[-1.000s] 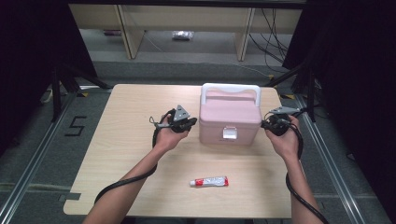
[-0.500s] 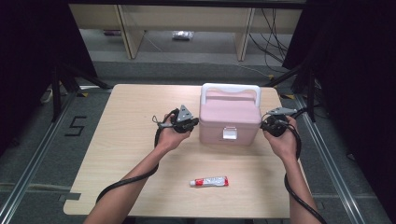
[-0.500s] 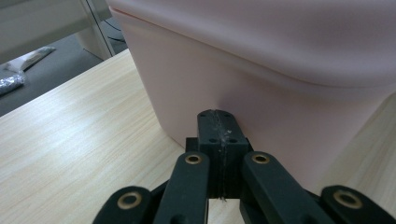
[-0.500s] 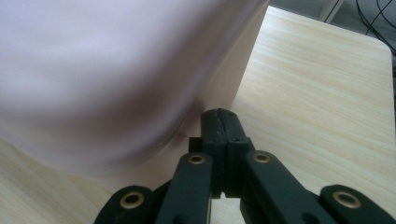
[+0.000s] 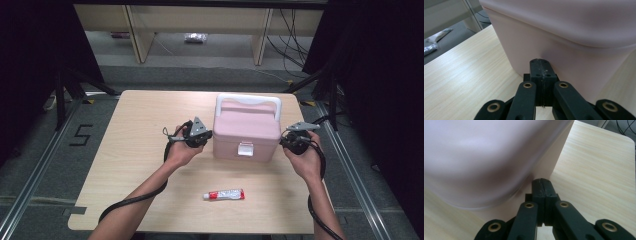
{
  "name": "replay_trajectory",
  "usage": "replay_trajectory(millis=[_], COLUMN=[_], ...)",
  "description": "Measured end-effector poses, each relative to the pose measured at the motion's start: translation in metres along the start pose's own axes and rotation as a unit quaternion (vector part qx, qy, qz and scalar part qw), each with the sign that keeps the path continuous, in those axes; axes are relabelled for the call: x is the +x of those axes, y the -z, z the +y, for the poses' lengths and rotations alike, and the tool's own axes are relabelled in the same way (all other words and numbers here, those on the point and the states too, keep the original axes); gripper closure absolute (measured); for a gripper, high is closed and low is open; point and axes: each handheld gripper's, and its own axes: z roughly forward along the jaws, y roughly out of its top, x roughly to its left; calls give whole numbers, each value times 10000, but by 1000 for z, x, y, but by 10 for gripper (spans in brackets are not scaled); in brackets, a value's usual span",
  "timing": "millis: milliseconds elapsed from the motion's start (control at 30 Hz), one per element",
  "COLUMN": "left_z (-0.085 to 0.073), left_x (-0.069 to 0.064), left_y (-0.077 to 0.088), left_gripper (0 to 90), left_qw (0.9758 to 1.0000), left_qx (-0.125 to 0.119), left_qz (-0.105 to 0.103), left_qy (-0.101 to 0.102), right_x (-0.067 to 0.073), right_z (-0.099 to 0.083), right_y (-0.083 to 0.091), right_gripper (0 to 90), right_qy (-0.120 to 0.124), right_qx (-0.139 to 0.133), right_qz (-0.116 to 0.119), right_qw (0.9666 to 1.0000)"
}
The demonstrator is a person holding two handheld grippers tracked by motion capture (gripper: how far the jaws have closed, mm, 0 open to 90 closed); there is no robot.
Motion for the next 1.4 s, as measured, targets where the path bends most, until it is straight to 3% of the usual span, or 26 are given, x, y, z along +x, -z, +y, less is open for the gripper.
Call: replay_trajectory(millis=[67,300,333,367,433,500,533,667,700,733,767,833,867,900,933,967,1033,1067,1100,1200,1400], left_z=[-1,-5,-6,-7,-8,-10,-10,-13,-14,-14,-14,-14,-15,-14,-13,-11,-9,-6,-3,8,21], left_x=[-6,-20,-20,-23,-27,-30,-32,-33,-31,-30,-27,-20,-17,-13,-9,-3,-1,1,1,2,2], left_y=[5,18,20,22,26,29,31,35,38,40,44,56,60,66,73,83,87,91,94,102,106], left_gripper=[897,896,897,896,897,896,896,891,891,793,793,709,670,598,563,535,483,471,465,449,444], left_qw=[10000,9998,9995,9996,9995,9997,9994,9994,9994,9995,9996,9996,9995,9990,9981,9959,9946,9933,9916,9903,9840], left_qx=[19,17,72,16,24,-1,15,-26,-76,-75,-95,-272,-317,-418,-514,-689,-772,-842,-940,-1040,-1328], left_qz=[-29,-58,-60,-63,-99,-85,-88,-147,-209,-214,-195,-19,24,45,75,91,74,74,45,-82,-183], left_qy=[-83,-199,-301,-262,-296,-250,-324,-315,-251,-213,-168,-32,44,179,338,572,686,788,882,917,1177], right_x=[2,11,14,14,17,17,19,17,17,19,19,16,17,16,17,17,15,15,14,12,11], right_z=[-6,-16,-20,-22,-23,-25,-25,-26,-26,-27,-27,-29,-30,-33,-35,-36,-41,-41,-45,-50,-57], right_y=[5,18,23,25,27,29,30,29,29,32,32,35,41,48,55,58,64,64,70,75,81], right_gripper=[900,900,900,900,900,900,900,900,900,877,877,846,836,810,803,795,773,773,761,738,721], right_qy=[130,133,84,220,137,313,274,384,359,87,87,318,129,158,0,-30,-58,-58,-207,-243,-310], right_qx=[-78,-28,-12,-21,-1,-11,-21,-47,-66,30,30,-149,-165,-248,-238,-252,-305,-305,-338,-379,-445], right_qz=[12,43,84,29,71,69,35,47,57,68,68,-63,-114,-164,-209,-219,-318,-318,-316,-386,-416], right_qw=[9999,9999,9999,9998,9999,9995,9996,9992,9993,9999,9999,9994,9997,9994,9995,9994,9990,9990,9987,9982,9977])
